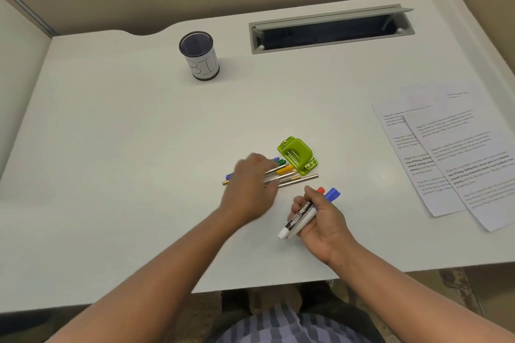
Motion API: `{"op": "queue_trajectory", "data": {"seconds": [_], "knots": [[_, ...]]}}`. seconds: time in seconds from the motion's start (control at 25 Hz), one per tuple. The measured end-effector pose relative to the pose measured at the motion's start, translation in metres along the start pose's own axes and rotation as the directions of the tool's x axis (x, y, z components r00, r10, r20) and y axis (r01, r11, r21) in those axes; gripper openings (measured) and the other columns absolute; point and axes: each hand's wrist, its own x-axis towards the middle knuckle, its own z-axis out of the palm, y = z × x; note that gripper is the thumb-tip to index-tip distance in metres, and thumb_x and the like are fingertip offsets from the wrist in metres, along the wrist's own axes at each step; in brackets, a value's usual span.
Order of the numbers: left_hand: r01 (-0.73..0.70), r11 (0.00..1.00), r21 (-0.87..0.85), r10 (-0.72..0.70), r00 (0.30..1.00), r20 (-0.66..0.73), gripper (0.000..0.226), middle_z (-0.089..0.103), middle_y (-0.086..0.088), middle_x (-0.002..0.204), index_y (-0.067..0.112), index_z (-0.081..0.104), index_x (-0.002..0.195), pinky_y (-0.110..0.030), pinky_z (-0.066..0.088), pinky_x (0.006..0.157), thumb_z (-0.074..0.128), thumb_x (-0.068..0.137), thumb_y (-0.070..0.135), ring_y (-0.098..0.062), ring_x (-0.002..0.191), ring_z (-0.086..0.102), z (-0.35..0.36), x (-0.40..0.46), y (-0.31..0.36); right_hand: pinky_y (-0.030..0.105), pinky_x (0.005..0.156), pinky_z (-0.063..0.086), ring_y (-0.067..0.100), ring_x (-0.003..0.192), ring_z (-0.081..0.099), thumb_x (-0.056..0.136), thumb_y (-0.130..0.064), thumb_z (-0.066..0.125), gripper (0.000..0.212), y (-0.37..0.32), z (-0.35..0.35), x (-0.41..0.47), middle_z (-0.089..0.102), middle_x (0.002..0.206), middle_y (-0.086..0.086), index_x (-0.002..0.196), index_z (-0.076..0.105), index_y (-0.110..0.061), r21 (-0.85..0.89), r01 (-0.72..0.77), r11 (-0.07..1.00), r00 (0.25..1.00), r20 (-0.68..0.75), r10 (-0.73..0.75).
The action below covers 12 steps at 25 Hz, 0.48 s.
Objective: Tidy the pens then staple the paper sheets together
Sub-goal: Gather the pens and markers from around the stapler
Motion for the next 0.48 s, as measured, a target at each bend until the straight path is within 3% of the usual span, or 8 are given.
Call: {"op": "queue_trajectory", "data": {"seconds": [0.08, 0.16, 0.28, 0.48], "knots": [[0.103, 0.963, 0.248, -0.119, 0.991, 0.053, 0.044, 0.05, -0.004, 0.135, 0.023, 0.054, 0.135, -0.043, 0.04, 0.101, 0.062, 0.092, 0.031, -0.03, 0.122, 0.045, -0.006, 0.019, -0.02, 0.036, 0.065, 0.055, 0.021, 0.062, 0.065, 0.086, -0.026, 0.077, 0.026, -0.002, -0.004, 0.001, 0.068, 0.073, 0.01, 0.1, 0.066, -0.008, -0.03, 0.02, 0.999, 0.997, -0.07, -0.022], [0.175, 0.912, 0.372, -0.233, 0.965, 0.117, 0.039, 0.047, -0.005, 0.135, 0.02, 0.051, 0.132, -0.044, 0.041, 0.097, 0.056, 0.096, 0.032, -0.032, 0.123, 0.042, -0.011, 0.033, -0.037, 0.036, 0.065, 0.055, 0.022, 0.062, 0.064, 0.085, -0.028, 0.078, 0.027, -0.005, -0.007, 0.001, 0.068, 0.074, 0.009, 0.1, 0.066, -0.009, -0.053, 0.031, 0.998, 0.995, -0.098, -0.036], [0.187, 0.901, 0.391, -0.287, 0.933, 0.217, 0.025, 0.048, -0.005, 0.127, 0.018, 0.051, 0.121, -0.042, 0.042, 0.089, 0.053, 0.097, 0.021, -0.032, 0.115, 0.044, -0.015, 0.04, -0.052, 0.036, 0.065, 0.055, 0.021, 0.061, 0.064, 0.086, -0.029, 0.078, 0.026, -0.007, -0.009, 0.001, 0.069, 0.072, 0.009, 0.099, 0.066, -0.01, -0.056, 0.037, 0.998, 0.993, -0.11, -0.042], [0.128, 0.937, 0.324, -0.219, 0.94, 0.262, 0.022, 0.057, -0.008, 0.116, 0.015, 0.056, 0.112, -0.039, 0.047, 0.087, 0.056, 0.09, 0.01, -0.03, 0.104, 0.053, -0.021, 0.049, -0.057, 0.036, 0.066, 0.057, 0.022, 0.061, 0.066, 0.085, -0.029, 0.078, 0.024, -0.002, -0.012, 0.001, 0.071, 0.072, 0.009, 0.098, 0.068, -0.011, -0.074, 0.033, 0.997, 0.992, -0.115, -0.041]]}}
